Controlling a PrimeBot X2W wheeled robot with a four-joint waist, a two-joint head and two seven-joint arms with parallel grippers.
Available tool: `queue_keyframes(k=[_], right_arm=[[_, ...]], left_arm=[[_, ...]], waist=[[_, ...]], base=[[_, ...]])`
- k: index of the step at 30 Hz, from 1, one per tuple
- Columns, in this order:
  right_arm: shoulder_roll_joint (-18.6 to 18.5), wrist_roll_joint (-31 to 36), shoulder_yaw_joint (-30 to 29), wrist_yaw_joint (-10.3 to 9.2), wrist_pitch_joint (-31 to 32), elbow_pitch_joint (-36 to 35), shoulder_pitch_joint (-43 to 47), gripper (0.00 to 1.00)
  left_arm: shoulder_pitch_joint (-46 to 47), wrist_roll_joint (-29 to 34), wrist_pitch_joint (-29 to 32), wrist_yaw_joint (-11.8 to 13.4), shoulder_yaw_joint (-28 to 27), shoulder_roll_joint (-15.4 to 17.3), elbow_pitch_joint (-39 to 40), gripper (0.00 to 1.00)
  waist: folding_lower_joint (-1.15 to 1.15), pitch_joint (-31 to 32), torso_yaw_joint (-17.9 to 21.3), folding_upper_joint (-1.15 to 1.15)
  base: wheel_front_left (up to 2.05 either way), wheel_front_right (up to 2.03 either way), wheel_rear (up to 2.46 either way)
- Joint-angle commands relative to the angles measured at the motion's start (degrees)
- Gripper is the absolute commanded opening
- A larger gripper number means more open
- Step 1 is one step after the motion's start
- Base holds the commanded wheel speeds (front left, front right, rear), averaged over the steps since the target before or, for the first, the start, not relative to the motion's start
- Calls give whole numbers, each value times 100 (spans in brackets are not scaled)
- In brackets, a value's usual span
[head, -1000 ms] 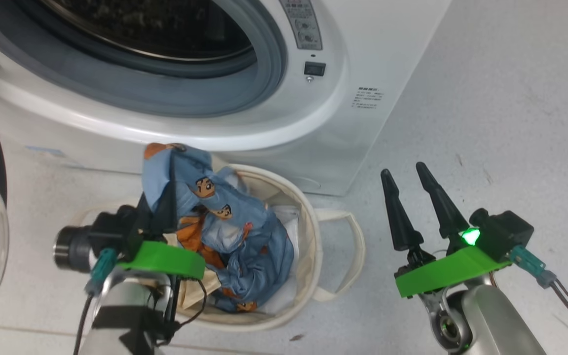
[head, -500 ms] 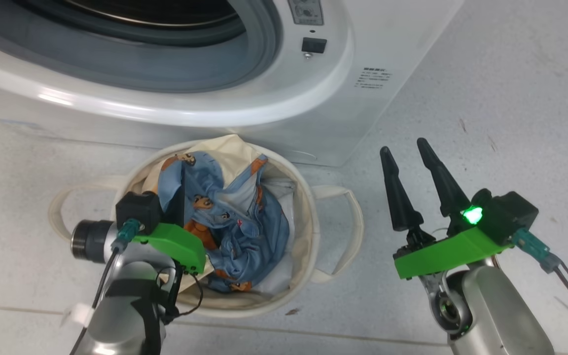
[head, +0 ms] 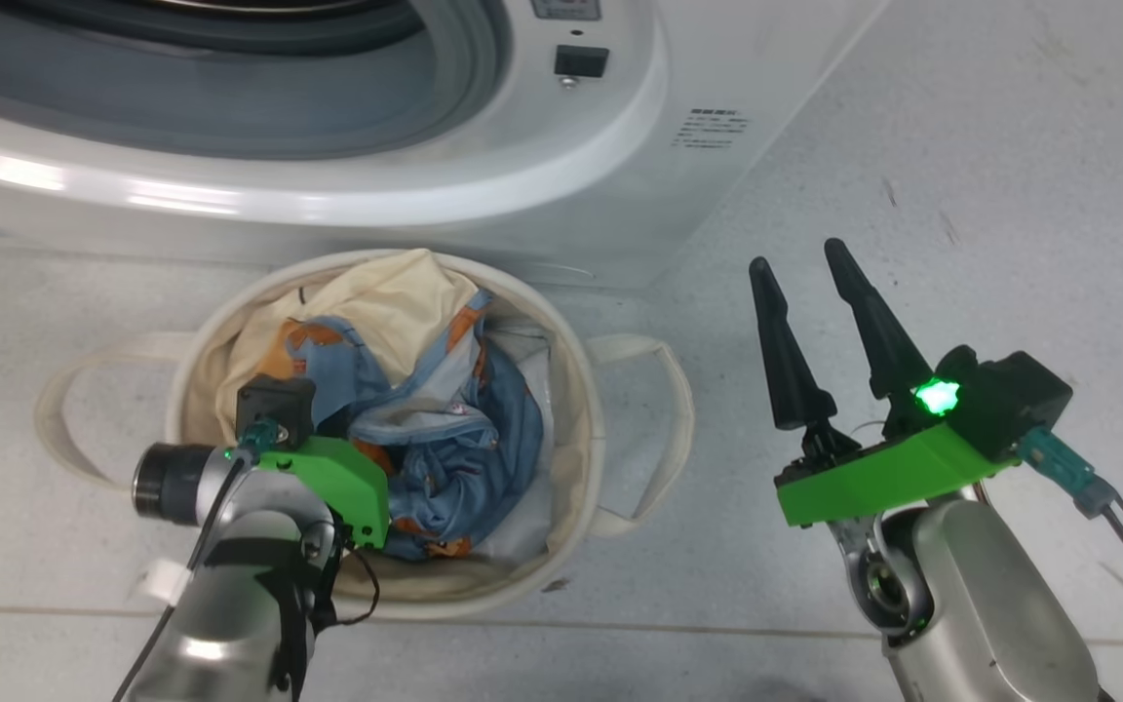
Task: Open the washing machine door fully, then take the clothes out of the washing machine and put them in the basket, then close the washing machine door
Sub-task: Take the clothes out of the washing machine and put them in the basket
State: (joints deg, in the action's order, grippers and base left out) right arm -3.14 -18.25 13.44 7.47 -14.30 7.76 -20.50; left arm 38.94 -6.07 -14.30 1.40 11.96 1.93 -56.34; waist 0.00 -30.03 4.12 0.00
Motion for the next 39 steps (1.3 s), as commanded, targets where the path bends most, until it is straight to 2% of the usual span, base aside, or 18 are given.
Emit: queue_keyframes(k=[1, 11, 12, 13, 21, 24, 31, 39], right_arm=[[26, -26, 129, 2, -70, -209, -31, 100], [26, -48, 139, 2, -70, -238, -68, 100], [26, -46, 140, 2, -70, -234, -69, 100], [26, -41, 145, 2, -70, -229, -69, 100], [26, 20, 171, 2, -70, -163, -6, 100], [26, 34, 179, 2, -70, -138, 34, 100], [26, 61, 18, 2, -70, -105, 170, 100], [26, 37, -272, 2, -70, -235, 318, 100]], left_arm=[[68, 65, -69, -11, -127, 122, -33, 0], [232, 48, -70, 121, -190, 167, -554, 0], [235, 35, -70, 141, -205, 165, -533, 22], [220, 21, -70, 162, -222, 165, -545, 100], [41, 46, -70, 222, -193, 149, -379, 100], [-54, 69, -70, 269, -210, 159, -40, 100], [-493, 76, -70, 343, -371, 169, 1300, 100], [-1249, -174, -70, 199, -815, 126, 3336, 100]], waist=[[0, -64, 60, 0], [0, -124, 115, 0], [0, -116, 107, 0], [0, -100, 99, 0], [0, 135, -43, 0], [0, 276, -104, 0], [0, 708, -251, 0], [0, 1110, -400, 0]], base=[[0, 0, 0], [0, 0, 0], [0, 0, 0], [0, 0, 0], [0, 0, 0], [0, 0, 0], [0, 0, 0], [0, 0, 0]])
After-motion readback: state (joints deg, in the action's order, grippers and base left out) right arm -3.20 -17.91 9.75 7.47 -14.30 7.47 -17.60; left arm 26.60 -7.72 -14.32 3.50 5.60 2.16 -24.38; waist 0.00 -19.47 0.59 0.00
